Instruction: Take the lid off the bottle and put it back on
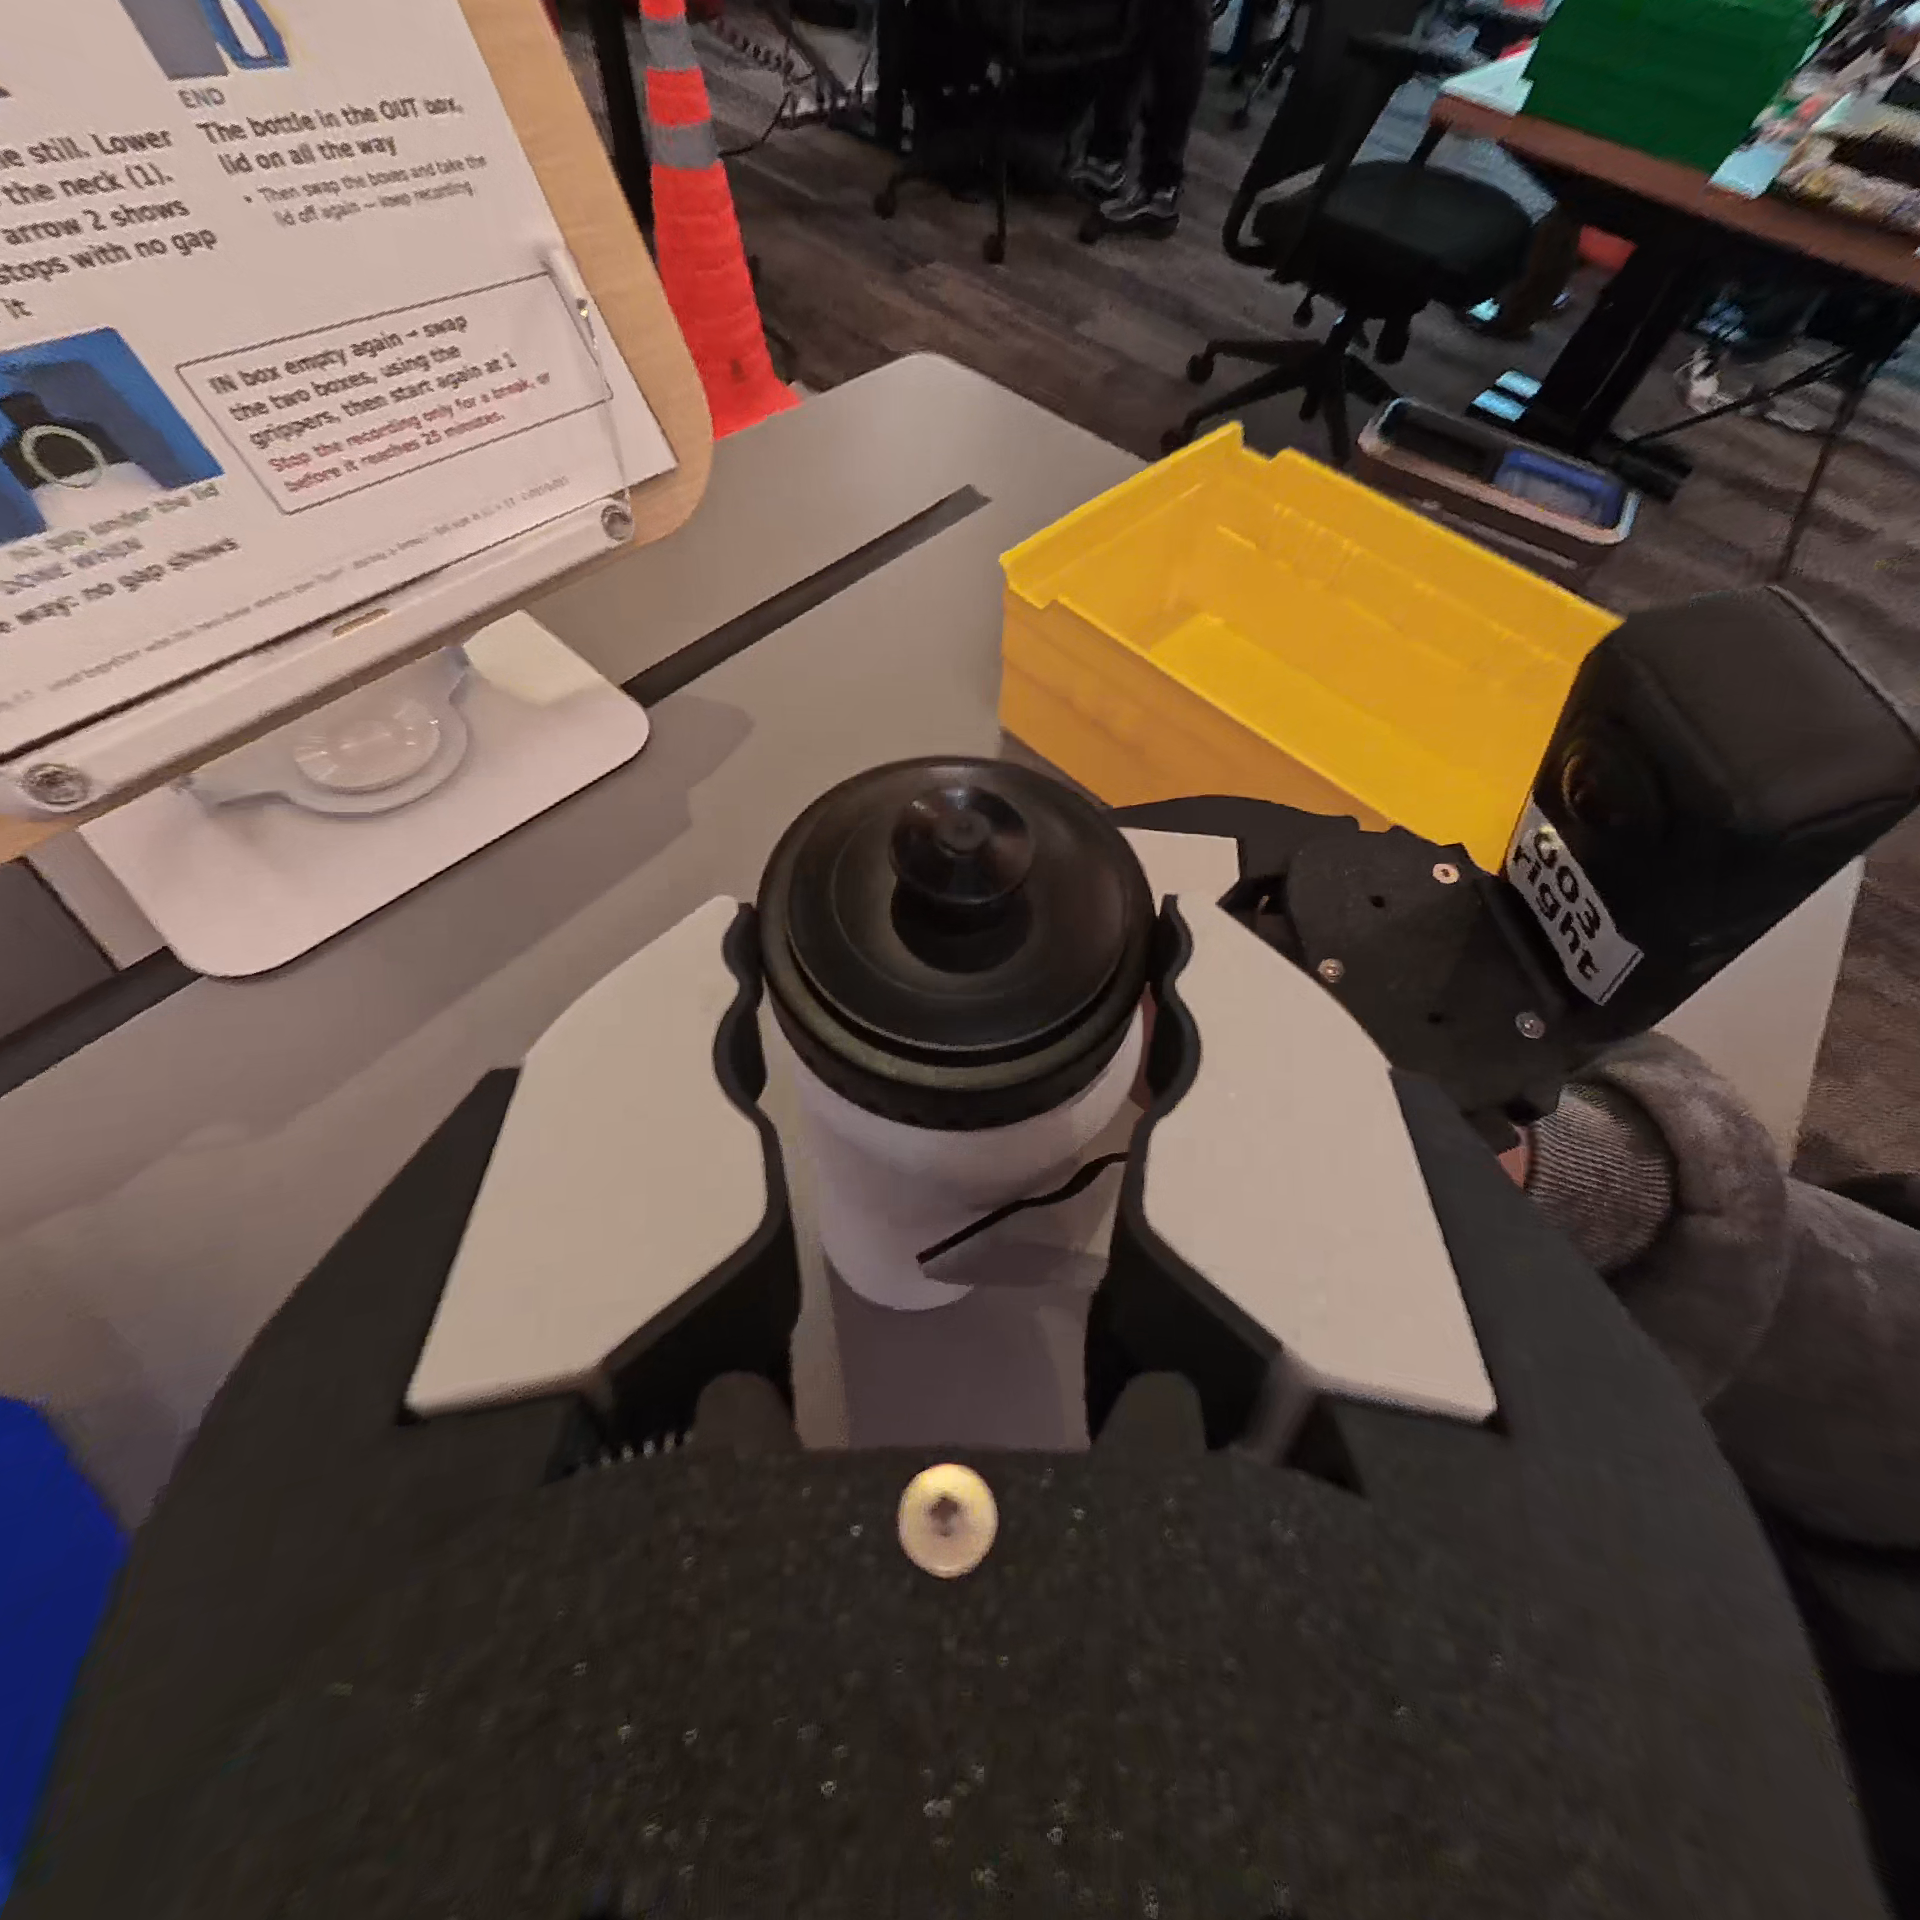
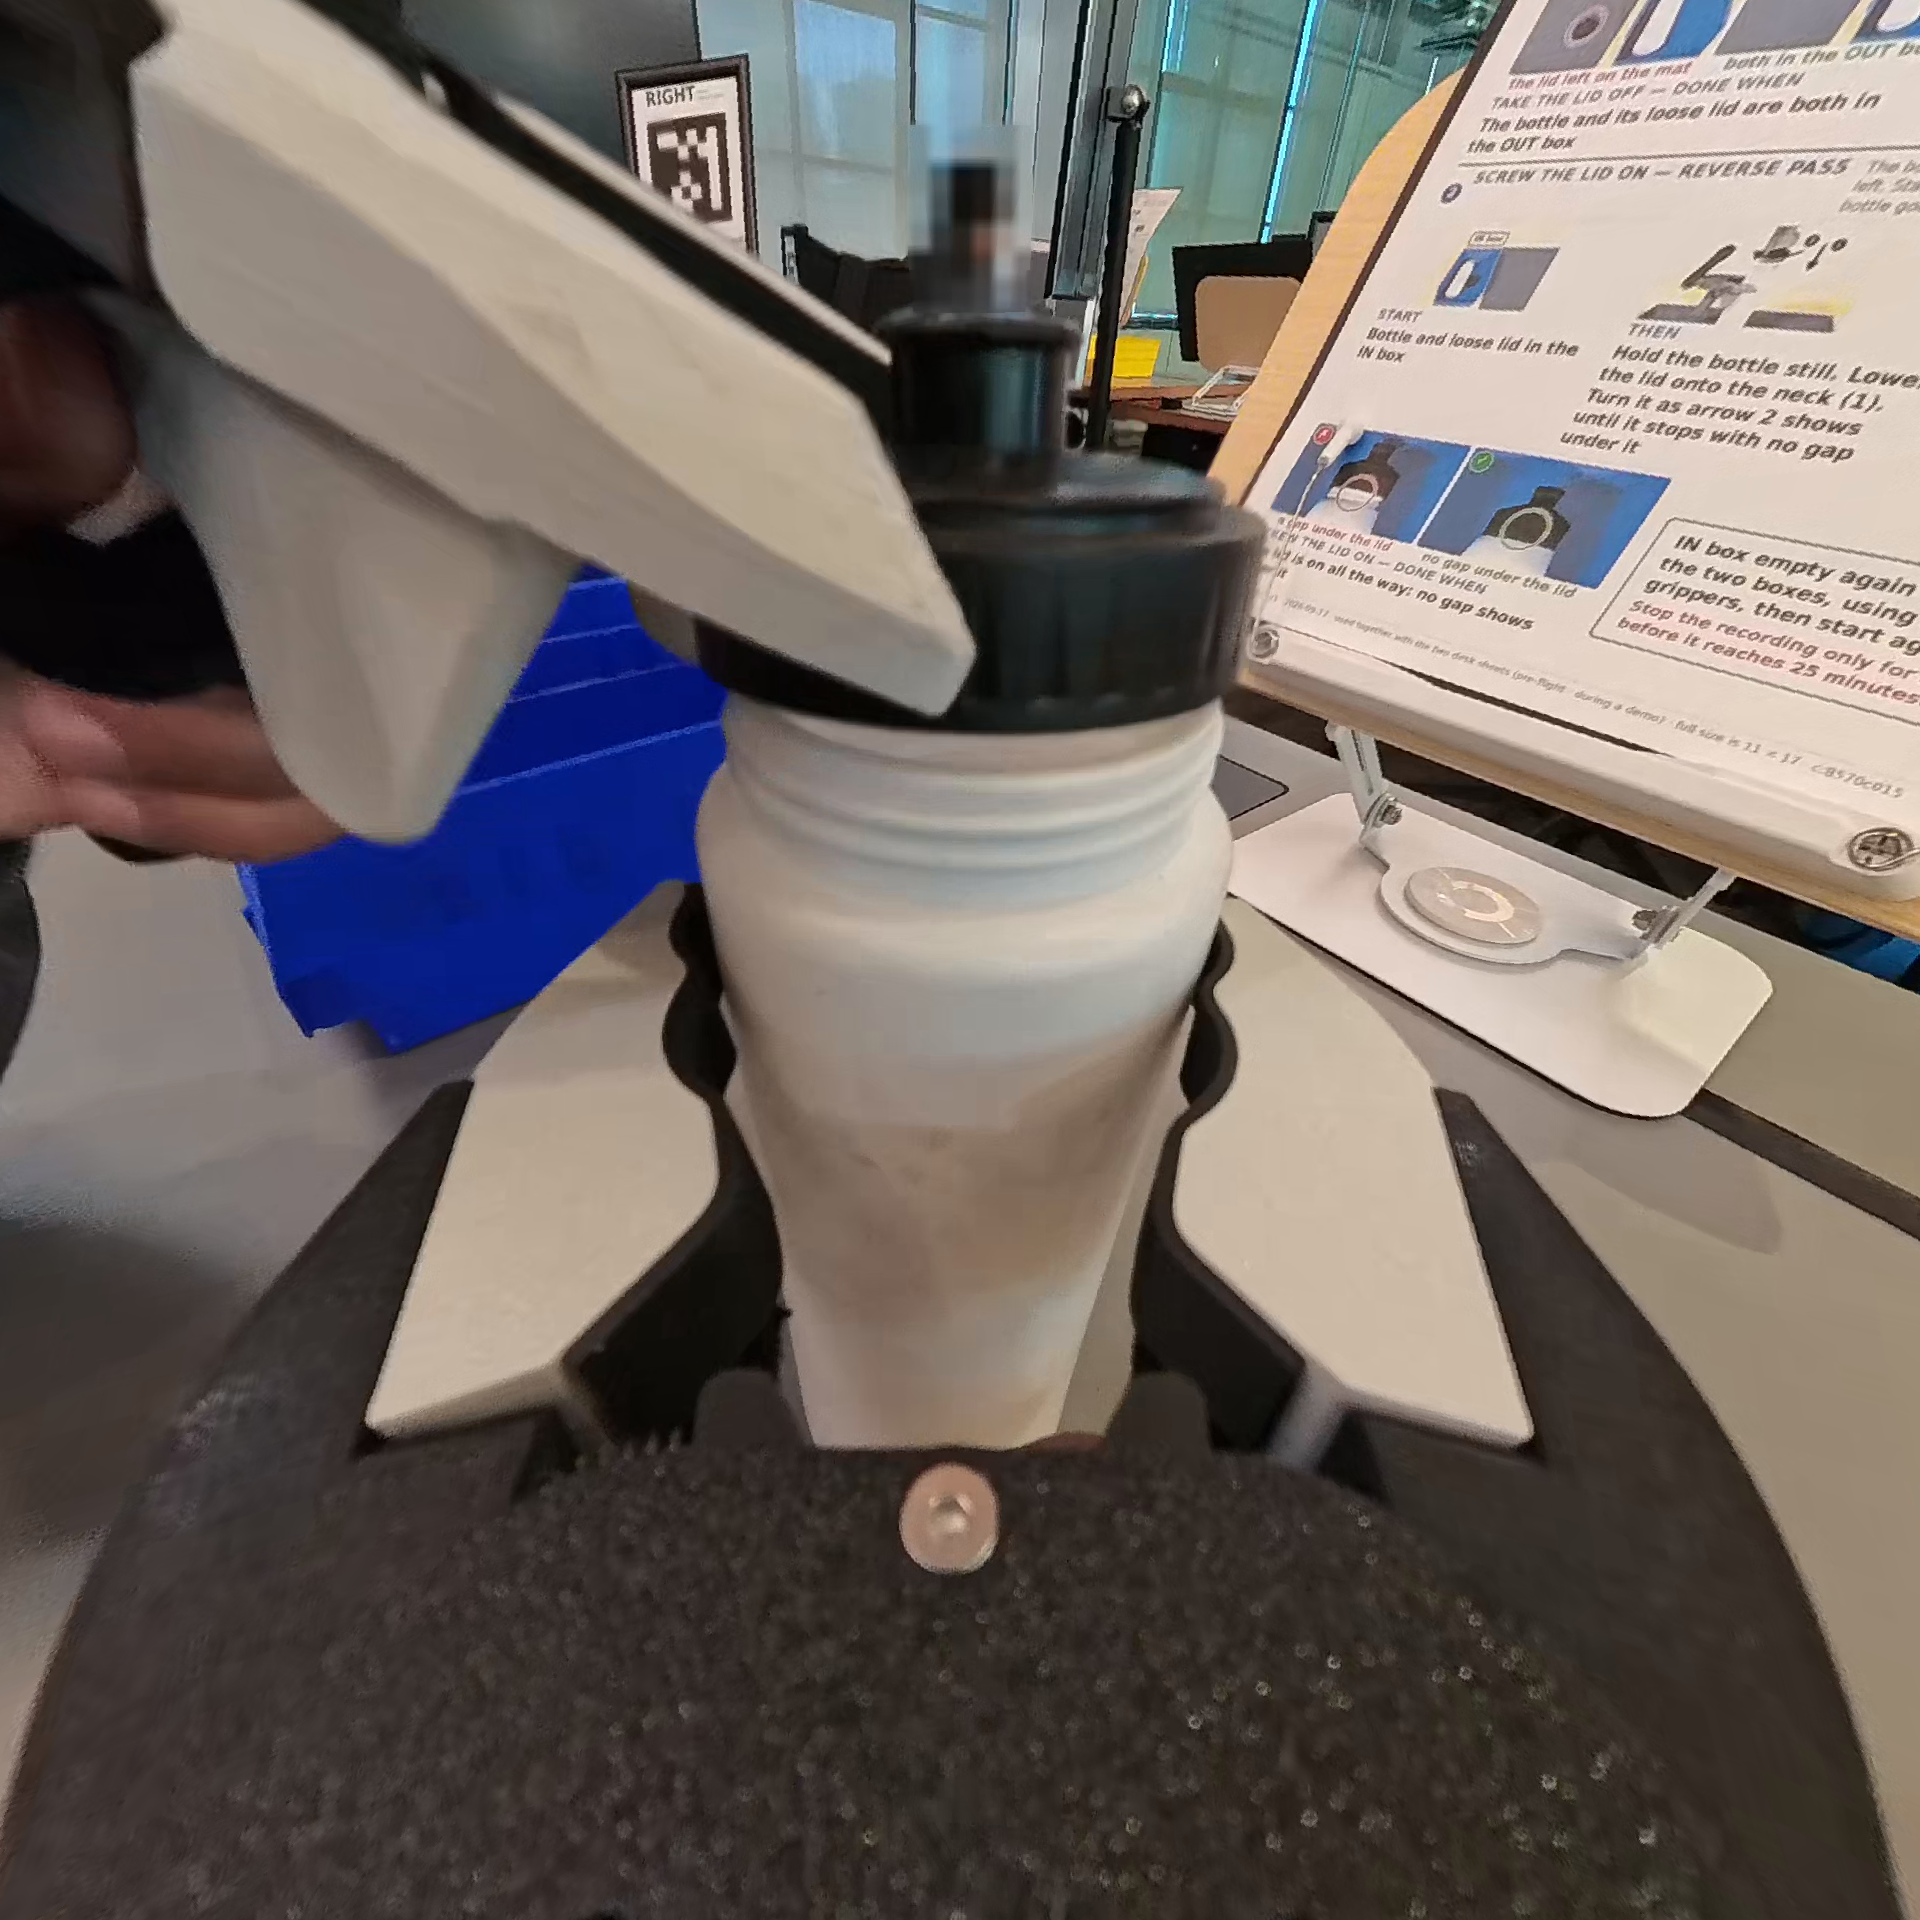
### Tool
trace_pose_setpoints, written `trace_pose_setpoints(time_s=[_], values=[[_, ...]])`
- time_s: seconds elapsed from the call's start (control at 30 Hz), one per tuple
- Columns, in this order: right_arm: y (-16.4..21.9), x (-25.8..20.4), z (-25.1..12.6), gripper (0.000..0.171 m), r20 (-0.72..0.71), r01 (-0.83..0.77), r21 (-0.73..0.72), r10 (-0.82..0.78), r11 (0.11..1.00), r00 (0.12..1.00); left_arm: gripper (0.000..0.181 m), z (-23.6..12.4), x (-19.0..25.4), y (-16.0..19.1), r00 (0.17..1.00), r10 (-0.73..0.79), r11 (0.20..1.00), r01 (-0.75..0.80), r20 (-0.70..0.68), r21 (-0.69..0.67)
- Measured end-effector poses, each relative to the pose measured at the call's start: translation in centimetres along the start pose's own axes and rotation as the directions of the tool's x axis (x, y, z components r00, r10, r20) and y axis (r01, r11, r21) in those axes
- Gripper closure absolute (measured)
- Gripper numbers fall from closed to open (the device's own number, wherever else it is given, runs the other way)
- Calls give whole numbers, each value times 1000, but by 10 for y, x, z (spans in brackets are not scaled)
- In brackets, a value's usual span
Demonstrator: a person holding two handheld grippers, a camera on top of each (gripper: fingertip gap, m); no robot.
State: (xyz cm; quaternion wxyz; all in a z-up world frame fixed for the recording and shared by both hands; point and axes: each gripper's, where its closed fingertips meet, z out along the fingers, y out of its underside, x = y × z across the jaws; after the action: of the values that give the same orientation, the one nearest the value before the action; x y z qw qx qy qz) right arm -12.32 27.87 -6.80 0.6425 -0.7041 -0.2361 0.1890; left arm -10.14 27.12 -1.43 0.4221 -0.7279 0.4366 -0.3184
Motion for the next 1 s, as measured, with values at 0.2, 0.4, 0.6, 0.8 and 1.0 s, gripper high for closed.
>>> trace_pose_setpoints(time_s=[0.2, 0.4, 0.6, 0.8, 1.0], values=[[0, 0, 0, 85, 2, 1, -5, -1, 1000, 1000, 110, -10, 12, -1, 1000, 5, 995, -5, 3, -103], [0, 0, 0, 85, 2, 1, -3, -1, 1000, 1000, 110, -6, 19, 4, 999, 31, 992, -32, -8, -126], [0, 0, 0, 85, 1, 1, -4, -1, 1000, 1000, 110, -1, 13, 5, 999, 52, 986, -51, -1, -158], [0, 0, 0, 85, 0, 1, -5, -1, 1000, 1000, 110, 3, 8, 10, 998, 64, 979, -63, -3, -193], [0, 0, 0, 84, 0, 0, -5, 0, 1000, 1000, 110, 3, 9, 10, 992, 122, 967, -123, -17, -225]])
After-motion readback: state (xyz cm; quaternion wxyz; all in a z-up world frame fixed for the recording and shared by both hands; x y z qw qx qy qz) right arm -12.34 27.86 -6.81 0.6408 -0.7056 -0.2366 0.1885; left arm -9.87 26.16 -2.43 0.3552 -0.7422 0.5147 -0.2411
